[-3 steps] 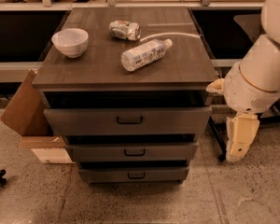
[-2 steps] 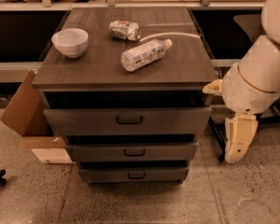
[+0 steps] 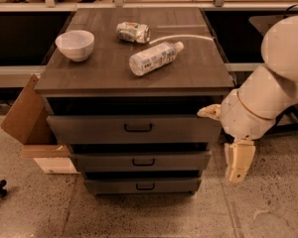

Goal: Open middle drawer

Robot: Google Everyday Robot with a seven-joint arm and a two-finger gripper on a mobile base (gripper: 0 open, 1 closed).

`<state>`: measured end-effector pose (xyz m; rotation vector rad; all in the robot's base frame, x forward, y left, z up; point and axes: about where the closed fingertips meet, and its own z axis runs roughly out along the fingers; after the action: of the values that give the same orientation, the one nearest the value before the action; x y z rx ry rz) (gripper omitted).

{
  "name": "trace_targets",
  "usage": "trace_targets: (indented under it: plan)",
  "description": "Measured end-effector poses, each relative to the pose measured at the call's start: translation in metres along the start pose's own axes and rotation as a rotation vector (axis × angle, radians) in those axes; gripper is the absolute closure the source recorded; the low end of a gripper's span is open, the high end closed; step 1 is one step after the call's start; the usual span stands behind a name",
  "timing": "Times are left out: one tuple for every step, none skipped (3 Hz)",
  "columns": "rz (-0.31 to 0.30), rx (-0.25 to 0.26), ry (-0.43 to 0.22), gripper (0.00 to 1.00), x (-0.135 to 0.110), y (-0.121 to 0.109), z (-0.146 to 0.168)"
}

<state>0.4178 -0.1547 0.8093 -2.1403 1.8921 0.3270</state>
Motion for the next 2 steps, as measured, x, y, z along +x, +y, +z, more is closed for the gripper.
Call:
trace_targets:
  plan:
    - [0.000, 0.008, 0.006, 0.00, -0.007, 0.015, 0.033]
    - [0.019, -0.021, 0.012, 0.00, -0.012, 0.033, 0.082]
